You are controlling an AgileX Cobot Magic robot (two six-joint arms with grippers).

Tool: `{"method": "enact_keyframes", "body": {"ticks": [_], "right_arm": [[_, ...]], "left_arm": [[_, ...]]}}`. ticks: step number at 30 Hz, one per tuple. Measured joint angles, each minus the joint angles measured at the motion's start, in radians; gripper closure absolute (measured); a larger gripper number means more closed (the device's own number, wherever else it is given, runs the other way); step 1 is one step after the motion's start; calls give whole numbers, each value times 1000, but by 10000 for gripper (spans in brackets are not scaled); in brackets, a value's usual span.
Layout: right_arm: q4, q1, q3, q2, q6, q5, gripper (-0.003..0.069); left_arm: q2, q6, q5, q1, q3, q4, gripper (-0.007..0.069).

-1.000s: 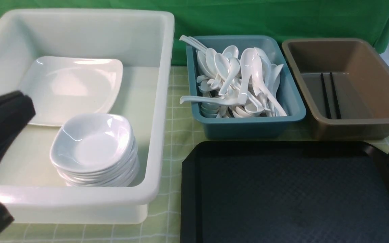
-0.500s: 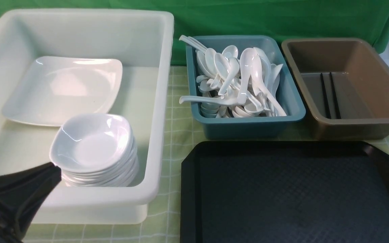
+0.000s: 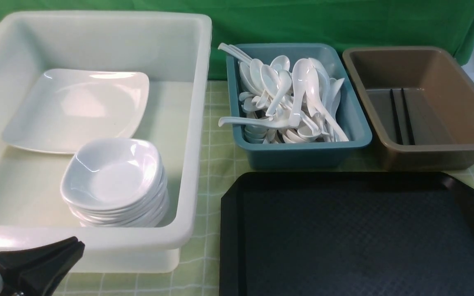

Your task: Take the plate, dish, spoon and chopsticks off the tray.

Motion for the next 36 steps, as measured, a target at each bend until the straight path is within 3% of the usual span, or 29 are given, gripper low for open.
{"method": "enact_keyframes", "body": {"ticks": [6, 15, 36], "right_arm": [[9, -35, 195, -93, -2, -31, 642], [9, -35, 196, -121, -26, 90, 642], [10, -35, 196, -121, -26, 95, 571]], "left_arm": [[0, 0, -1, 0, 0, 48, 613], [-1, 0, -1, 0, 0, 52, 613], [-1, -1, -1, 0, 0, 52, 613]]}}
